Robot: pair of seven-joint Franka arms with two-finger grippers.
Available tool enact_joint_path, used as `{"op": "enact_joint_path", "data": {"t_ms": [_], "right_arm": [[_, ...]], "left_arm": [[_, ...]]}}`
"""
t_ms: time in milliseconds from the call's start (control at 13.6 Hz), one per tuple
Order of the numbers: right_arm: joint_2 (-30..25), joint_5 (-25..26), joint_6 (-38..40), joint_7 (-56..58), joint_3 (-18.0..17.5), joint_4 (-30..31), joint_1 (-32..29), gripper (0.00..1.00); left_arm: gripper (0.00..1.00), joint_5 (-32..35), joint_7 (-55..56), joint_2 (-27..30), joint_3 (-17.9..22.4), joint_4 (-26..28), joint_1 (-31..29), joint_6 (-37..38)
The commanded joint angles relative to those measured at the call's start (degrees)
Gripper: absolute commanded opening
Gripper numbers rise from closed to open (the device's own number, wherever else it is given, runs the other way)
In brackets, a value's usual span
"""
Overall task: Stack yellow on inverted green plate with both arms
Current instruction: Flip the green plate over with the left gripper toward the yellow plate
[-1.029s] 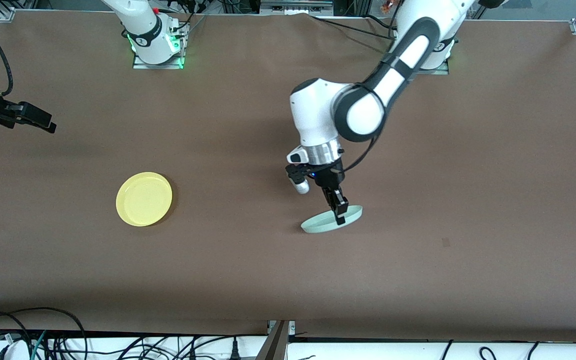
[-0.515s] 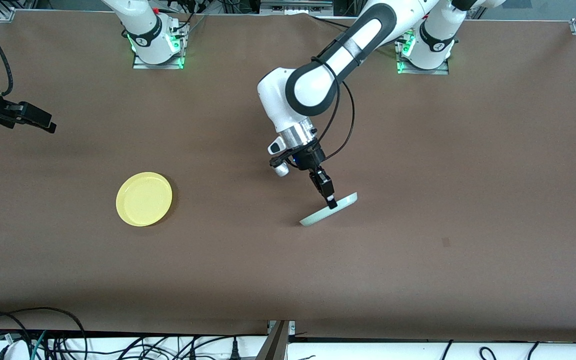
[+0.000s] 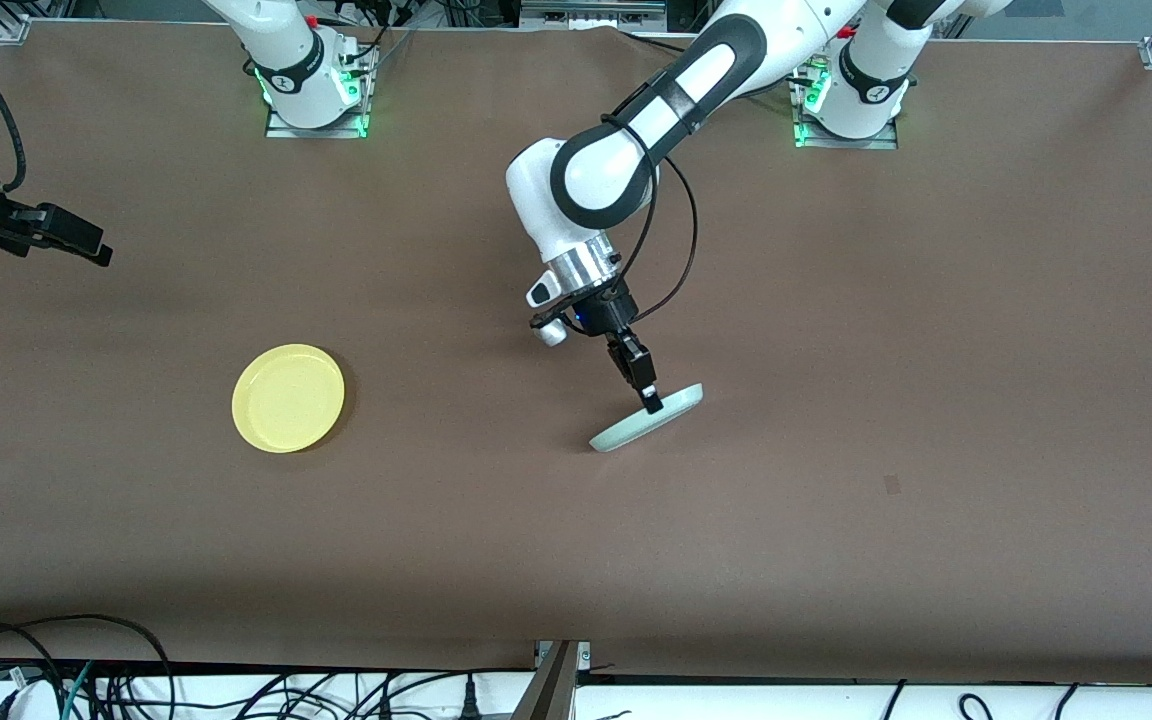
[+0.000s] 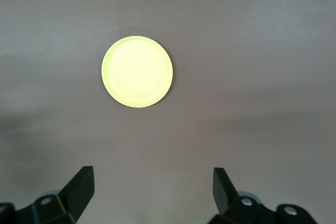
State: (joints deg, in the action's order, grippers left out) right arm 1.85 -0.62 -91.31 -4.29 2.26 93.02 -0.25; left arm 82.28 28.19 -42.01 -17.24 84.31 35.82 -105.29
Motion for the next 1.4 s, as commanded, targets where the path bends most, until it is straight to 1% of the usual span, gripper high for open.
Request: {"op": "enact_joint_path", "data": {"t_ms": [0, 368, 515, 662, 956, 1029, 1250, 1324], "right_arm": [[-0.09, -0.79, 1.05, 0.68, 0.21, -0.65, -0.10, 1.00], [-0.09, -0.79, 1.14, 0.77, 0.47, -0.65, -0.10, 1.00], [-0.09, -0.79, 1.14, 0.77, 0.56, -0.65, -0.19, 1.00], [-0.09, -0.79, 1.14, 0.77, 0.56, -0.65, -0.19, 1.00], [-0.09, -0.79, 1.23, 0.77, 0.56, -0.65, -0.19, 1.00], [-0.09, -0.79, 1.23, 0.77, 0.64, -0.65, -0.27, 1.00], [-0.09, -0.79, 1.23, 0.86, 0.64, -0.65, -0.27, 1.00], [0.00, -0.79, 1.23, 0.86, 0.64, -0.65, -0.28, 1.00]], "left_arm": [[0.00, 3.05, 1.60, -1.84, 0.28, -1.96, 1.62, 2.54], [0.00, 3.15, 6.52, -3.95, 0.27, -1.87, 4.07, 4.73], [0.00, 3.15, 8.89, -5.09, 0.27, -1.96, 5.22, 6.66], [0.00, 3.06, 9.69, -5.19, -0.07, -1.87, 5.40, 6.67], [0.00, 1.92, 14.60, -5.27, -3.14, -1.70, 5.31, 6.58], [0.00, 0.35, 15.83, -5.45, -3.67, -1.70, 5.40, 6.41], [0.00, -0.72, 20.75, -6.76, -6.57, -1.43, 5.40, 6.41], [0.00, -2.29, 22.25, -7.20, -7.28, -1.52, 5.40, 6.15]]}}
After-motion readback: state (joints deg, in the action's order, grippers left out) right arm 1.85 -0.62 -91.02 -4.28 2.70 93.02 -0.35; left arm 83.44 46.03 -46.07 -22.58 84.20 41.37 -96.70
